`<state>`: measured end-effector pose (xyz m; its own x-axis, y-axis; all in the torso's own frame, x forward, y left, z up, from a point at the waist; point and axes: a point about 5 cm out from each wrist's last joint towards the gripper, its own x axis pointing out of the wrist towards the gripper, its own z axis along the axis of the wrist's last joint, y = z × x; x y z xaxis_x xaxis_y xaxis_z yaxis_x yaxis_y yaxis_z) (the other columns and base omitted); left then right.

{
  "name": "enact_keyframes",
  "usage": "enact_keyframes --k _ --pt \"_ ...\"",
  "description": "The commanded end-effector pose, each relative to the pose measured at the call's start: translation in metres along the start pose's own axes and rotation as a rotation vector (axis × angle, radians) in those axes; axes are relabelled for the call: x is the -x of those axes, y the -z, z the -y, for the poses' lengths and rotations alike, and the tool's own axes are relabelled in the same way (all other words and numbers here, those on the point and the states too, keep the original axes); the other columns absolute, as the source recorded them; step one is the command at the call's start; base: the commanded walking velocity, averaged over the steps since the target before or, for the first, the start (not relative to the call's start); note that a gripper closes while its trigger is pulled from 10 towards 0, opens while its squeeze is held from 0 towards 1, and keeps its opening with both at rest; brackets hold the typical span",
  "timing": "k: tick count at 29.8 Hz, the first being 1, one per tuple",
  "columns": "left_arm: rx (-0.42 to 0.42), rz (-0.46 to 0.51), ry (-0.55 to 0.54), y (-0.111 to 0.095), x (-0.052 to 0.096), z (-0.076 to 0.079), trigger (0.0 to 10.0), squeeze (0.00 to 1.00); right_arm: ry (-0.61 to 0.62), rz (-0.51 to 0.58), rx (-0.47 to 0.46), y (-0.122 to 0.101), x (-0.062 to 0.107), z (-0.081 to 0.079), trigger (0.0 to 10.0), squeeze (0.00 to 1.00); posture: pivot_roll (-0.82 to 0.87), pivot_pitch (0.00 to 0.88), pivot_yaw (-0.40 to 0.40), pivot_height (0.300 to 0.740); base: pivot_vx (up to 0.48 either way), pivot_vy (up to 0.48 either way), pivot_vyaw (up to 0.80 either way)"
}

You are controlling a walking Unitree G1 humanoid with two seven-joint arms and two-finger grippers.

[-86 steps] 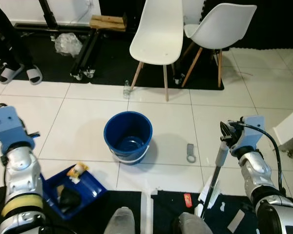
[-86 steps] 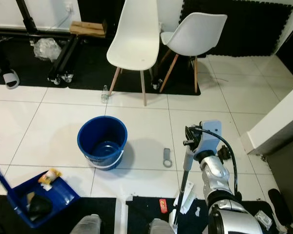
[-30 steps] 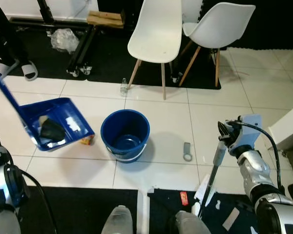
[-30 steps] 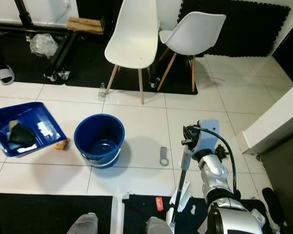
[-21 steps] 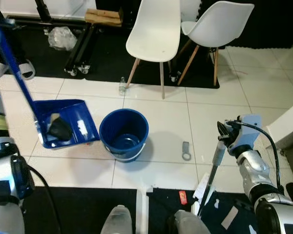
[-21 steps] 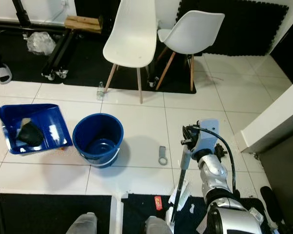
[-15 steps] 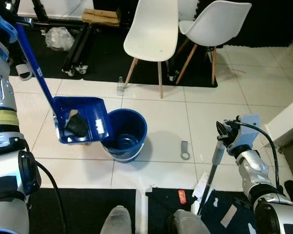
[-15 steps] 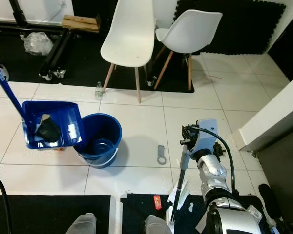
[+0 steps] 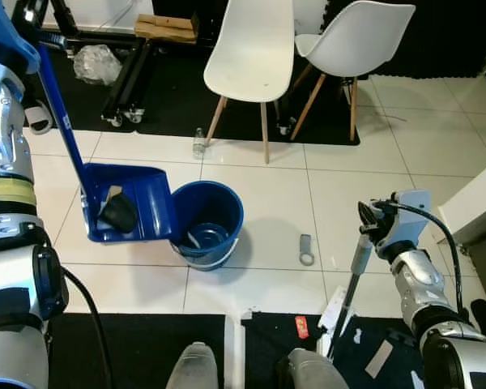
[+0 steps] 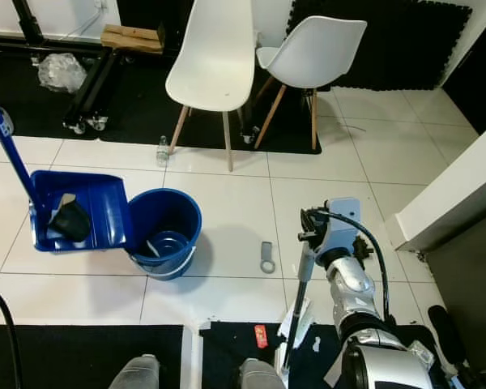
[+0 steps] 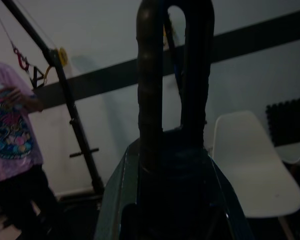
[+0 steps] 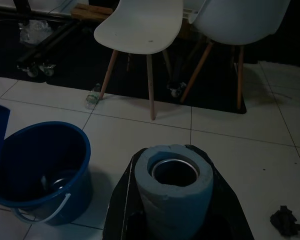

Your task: Sweep floor

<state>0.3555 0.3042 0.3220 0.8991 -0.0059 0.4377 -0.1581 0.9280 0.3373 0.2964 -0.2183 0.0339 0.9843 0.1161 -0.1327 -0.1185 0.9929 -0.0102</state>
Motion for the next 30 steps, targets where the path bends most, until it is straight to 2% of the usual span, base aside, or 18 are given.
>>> enact_keyframes --k 1,5,10,13,20,24,29,30 --pt "-0.045 0.082 -0.03 -0.02 -0.005 -0.009 10.0 0.0 -0.008 -0.035 0.017 0.006 0.003 0.0 10.0 0.0 0.19 0.0 -0.094 0.74 0.0 0.0 0.0" --pt "-0.037 0.076 -0.053 -0.02 -0.005 -0.015 10.0 0.0 -0.008 -0.037 0.018 0.006 0.004 0.001 10.0 0.0 0.19 0.0 -0.095 0.74 0.0 0.0 0.0" --pt "0.05 0.071 -0.087 -0.019 -0.007 -0.024 10.0 0.0 -0.006 -0.039 0.021 0.007 0.004 0.002 10.0 0.0 0.18 0.0 -0.097 0.74 0.0 0.0 0.0" --pt "0.064 0.069 -0.094 -0.019 -0.007 -0.026 10.0 0.0 -0.006 -0.038 0.021 0.006 0.004 0.002 10.0 0.0 0.18 0.0 -0.096 0.74 0.0 0.0 0.0" --pt "-0.004 -0.001 -0.015 -0.016 -0.011 -0.022 10.0 0.0 -0.004 -0.037 0.02 0.007 0.005 0.002 10.0 0.0 0.18 0.0 -0.095 0.74 0.0 0.0 0.0" --pt "-0.089 -0.119 0.087 -0.004 -0.011 -0.012 10.0 0.0 -0.008 -0.039 0.013 0.009 0.005 -0.001 10.0 0.0 0.19 0.0 -0.093 0.74 0.0 0.0 0.0" --pt "-0.127 -0.156 0.053 0.0 -0.011 -0.015 10.0 0.0 -0.009 -0.039 0.011 0.009 0.005 -0.002 10.0 0.0 0.19 0.0 -0.093 0.74 0.0 0.0 0.0" --pt "-0.149 -0.165 0.022 0.0 -0.01 -0.02 10.0 0.0 -0.009 -0.04 0.01 0.01 0.006 -0.002 10.0 0.0 0.19 0.0 -0.094 0.74 0.0 0.0 0.0"
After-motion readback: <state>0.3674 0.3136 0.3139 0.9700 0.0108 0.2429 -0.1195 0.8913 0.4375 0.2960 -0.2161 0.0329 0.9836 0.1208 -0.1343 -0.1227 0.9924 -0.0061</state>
